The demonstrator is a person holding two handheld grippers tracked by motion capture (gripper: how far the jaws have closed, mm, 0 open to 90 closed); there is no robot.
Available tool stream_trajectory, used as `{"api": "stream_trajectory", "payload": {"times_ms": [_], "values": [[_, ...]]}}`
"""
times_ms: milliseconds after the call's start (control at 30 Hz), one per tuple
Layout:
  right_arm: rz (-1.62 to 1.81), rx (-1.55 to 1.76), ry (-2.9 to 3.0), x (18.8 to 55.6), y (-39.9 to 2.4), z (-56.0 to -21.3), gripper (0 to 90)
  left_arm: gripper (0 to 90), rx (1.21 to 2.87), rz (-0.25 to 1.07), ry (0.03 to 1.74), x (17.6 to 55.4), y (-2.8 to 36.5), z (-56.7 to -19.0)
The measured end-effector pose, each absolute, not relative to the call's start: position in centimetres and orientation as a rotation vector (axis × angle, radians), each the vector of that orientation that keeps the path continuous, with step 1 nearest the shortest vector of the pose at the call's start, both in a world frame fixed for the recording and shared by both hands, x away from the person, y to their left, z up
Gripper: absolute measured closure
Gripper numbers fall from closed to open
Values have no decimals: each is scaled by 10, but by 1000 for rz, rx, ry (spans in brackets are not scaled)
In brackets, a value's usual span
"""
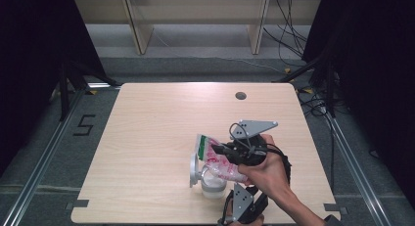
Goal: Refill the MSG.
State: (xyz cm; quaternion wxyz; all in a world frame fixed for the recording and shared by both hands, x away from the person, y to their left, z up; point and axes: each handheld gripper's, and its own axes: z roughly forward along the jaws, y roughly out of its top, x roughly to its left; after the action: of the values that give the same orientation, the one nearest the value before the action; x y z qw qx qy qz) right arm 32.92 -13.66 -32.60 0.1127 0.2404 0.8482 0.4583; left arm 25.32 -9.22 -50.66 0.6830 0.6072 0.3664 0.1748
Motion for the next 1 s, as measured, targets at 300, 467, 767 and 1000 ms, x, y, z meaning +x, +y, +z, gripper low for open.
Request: {"api": "stream_trajectory", "payload": {"times_ms": [300, 467, 767, 1000], "values": [[1351, 678, 2489, 328, -135, -327, 900, 814, 1335, 382, 834, 254, -93, -506], [1345, 692, 2493, 328, -134, -326, 900, 814, 1353, 390, 829, 254, -92, -506], [1359, 711, 2497, 328, -134, -326, 900, 814, 1356, 407, 819, 255, -92, -506], [1347, 727, 2496, 328, -134, -323, 900, 815, 1361, 396, 811, 256, -91, -505]]}}
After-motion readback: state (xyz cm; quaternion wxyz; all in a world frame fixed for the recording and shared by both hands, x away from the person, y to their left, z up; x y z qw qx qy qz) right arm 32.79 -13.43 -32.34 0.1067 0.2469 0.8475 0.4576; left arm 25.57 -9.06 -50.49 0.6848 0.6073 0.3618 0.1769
